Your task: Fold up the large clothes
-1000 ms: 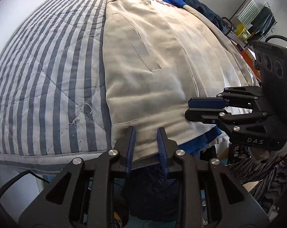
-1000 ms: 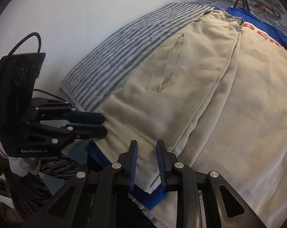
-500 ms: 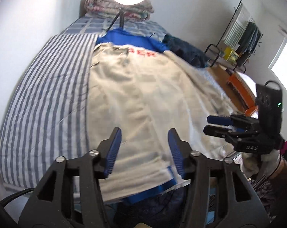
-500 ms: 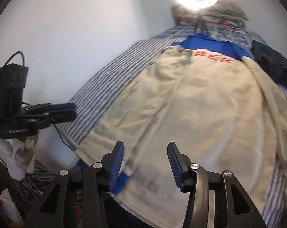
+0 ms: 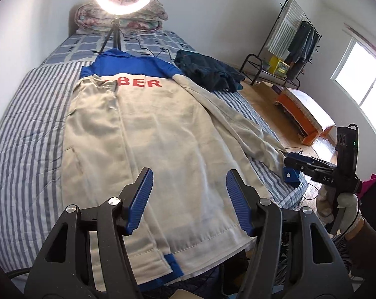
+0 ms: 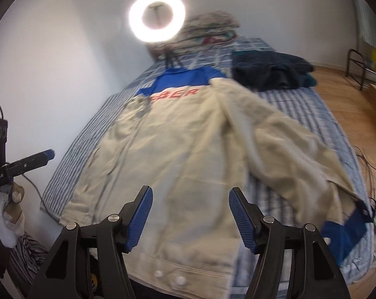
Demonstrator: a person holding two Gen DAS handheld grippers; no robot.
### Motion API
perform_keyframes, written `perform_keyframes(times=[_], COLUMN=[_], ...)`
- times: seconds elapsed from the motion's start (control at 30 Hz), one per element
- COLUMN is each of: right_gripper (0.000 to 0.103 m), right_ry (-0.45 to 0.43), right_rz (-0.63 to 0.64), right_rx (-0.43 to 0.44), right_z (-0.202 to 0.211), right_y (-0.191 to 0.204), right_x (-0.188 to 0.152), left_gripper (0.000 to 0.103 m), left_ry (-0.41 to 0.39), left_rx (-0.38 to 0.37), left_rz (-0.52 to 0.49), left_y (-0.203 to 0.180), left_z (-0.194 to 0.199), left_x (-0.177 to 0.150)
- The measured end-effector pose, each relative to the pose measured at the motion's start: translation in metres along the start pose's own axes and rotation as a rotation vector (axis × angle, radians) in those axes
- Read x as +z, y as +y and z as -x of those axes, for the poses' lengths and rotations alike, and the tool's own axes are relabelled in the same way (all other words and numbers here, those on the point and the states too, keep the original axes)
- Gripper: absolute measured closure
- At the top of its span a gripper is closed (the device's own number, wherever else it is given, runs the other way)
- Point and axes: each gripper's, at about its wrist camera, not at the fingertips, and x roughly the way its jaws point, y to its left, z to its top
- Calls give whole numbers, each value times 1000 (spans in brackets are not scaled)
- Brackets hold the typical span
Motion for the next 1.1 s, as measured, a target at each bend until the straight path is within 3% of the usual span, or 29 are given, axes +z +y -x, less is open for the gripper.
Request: perform_keyframes(times=[0.23, 0.47, 0.73, 0.87, 1.1], right_gripper=[37, 37, 37, 35, 35], right_ry=[-59, -78, -63, -81, -118], right_rz=[-179, -418, -660, -822, -988], right_rx=[-184, -234, -165, -73, 14], right_z=[41, 60, 50, 41, 29], right_y=[-96, -180, -236, -261, -282], right_x=[-11, -29, -57, -72, -83], left_gripper=[40, 40, 40, 40, 40], left_ry=[51, 66, 80, 87, 99], left_rx=[-28, -24, -30, -32, -17], left_rz=[20, -1, -12, -23, -38], left_y=[-6, -16, -24, -27, -28], left_z=[-26, -34, -44, -48, -51], left_x=[-1, -6, -7, -9, -14])
